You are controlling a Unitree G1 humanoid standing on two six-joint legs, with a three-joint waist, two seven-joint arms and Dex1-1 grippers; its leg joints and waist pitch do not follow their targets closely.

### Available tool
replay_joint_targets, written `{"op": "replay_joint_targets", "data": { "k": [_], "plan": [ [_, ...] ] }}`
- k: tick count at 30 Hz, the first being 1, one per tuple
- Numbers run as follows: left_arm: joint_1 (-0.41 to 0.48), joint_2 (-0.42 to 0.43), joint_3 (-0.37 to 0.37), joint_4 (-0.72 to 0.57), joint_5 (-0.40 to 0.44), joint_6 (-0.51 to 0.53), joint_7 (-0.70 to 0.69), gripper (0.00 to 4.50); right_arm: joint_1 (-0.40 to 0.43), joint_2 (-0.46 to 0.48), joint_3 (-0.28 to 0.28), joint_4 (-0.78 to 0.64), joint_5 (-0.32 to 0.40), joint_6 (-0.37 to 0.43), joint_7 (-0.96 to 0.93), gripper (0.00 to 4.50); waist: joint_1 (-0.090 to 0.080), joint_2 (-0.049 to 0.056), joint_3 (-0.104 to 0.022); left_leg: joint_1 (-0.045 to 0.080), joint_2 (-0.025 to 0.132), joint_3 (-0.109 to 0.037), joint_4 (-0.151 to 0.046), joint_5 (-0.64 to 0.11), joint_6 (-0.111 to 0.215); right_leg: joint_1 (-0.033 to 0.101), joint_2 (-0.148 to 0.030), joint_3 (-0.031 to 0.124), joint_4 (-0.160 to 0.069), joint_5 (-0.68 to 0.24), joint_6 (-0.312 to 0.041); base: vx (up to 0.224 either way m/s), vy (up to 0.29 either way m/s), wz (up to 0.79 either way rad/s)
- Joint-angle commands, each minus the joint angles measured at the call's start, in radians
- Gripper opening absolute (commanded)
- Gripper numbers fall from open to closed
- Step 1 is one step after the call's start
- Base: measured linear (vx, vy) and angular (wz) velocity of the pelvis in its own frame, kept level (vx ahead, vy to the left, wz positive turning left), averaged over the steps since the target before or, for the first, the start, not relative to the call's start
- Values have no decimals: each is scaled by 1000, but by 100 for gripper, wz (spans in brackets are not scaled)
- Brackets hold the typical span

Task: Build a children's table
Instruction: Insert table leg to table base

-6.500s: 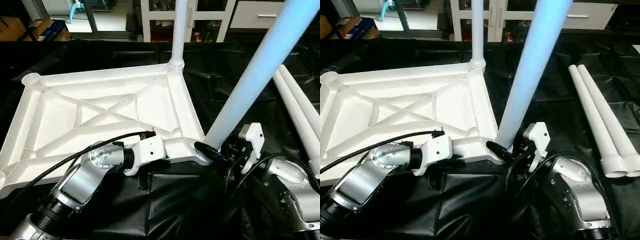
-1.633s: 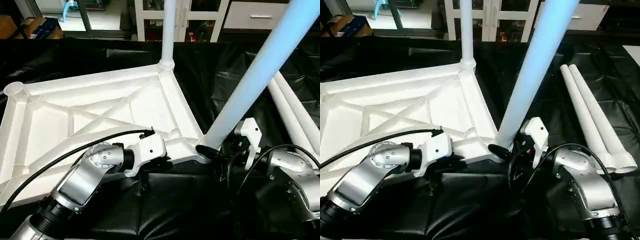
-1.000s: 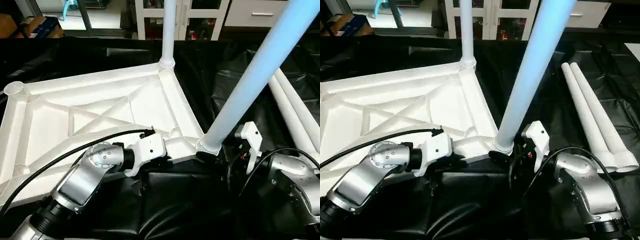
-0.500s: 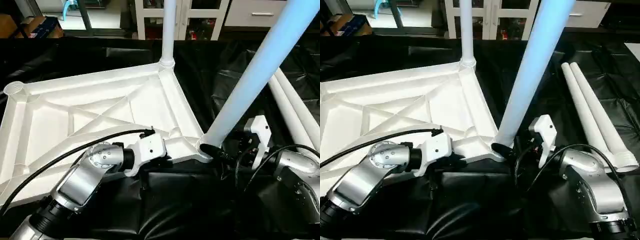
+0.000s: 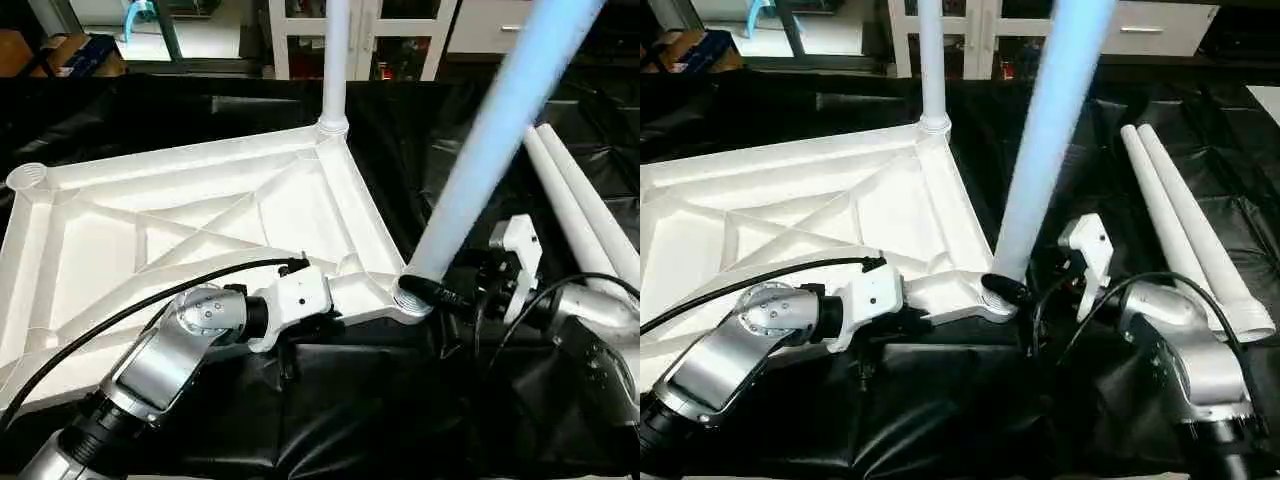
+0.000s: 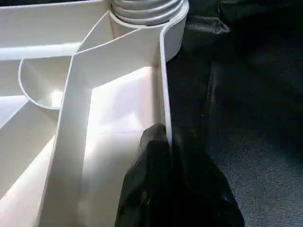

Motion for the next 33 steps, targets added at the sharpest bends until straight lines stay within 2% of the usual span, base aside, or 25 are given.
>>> {"op": "replay_joint_targets", "data": {
  "k": [1, 6, 8, 15, 19, 21, 22, 24, 33],
  "plan": [
    [11, 2, -29, -8, 2, -22, -19, 0, -3, -6, 3, 3, -4, -5, 9, 390, -6, -17, -54, 12, 35, -10, -46, -40, 150, 44, -50, 40, -47, -6, -267, 0, 0, 0],
    [12, 1, -29, -8, 2, -20, -17, 0, -22, -2, -1, 27, 9, 1, 32, 390, -6, -18, -54, 10, 34, -10, -44, -45, 155, 44, -50, 40, -46, -16, -269, 0, 0, 0],
    [12, 1, -29, -8, 2, -20, -17, 0, -27, 4, -3, 30, 16, 0, 37, 362, -6, -18, -55, 10, 34, -10, -43, -46, 152, 43, -50, 40, -46, -22, -268, 0, 0, 0],
    [11, 1, -27, -5, 2, -22, -16, 0, -29, 21, -9, 27, 35, 6, 40, 314, -6, -17, -57, 10, 35, -10, -41, -30, 159, 42, -49, 40, -41, 10, -276, 0, 0, 0],
    [12, 2, -27, -4, 3, -22, -16, 0, -23, 26, -18, 34, 28, -2, 28, 273, -6, -17, -55, 11, 35, -10, -43, -50, 149, 42, -50, 40, -44, -19, -275, 0, 0, 0],
    [13, 2, -27, -3, 3, -23, -16, 0, -21, 26, -21, 33, 29, -1, 24, 268, -6, -18, -55, 10, 34, -10, -43, -49, 147, 43, -50, 41, -44, -18, -273, 0, 0, 0],
    [14, 2, -27, -2, 4, -24, -16, 0, -18, 28, -25, 32, 31, 0, 21, 261, -4, -10, -58, 11, 35, -11, -42, -44, 146, 43, -50, 40, -42, -11, -274, 0, 0, 0],
    [13, 2, -27, -1, 5, -26, -17, 0, -16, 28, -27, 27, 33, 1, 19, 236, -5, -14, -58, 11, 34, -10, -41, -39, 147, 43, -49, 40, -42, 6, -278, 0, 0, 0],
    [13, 3, -29, -2, 7, -31, -18, 0, -46, 42, -32, 22, 22, -8, -11, 159, -5, -14, -61, 11, 35, -10, -40, -30, 151, 44, -48, 39, -38, 28, -287, 0, 0, 0]
  ]
}}
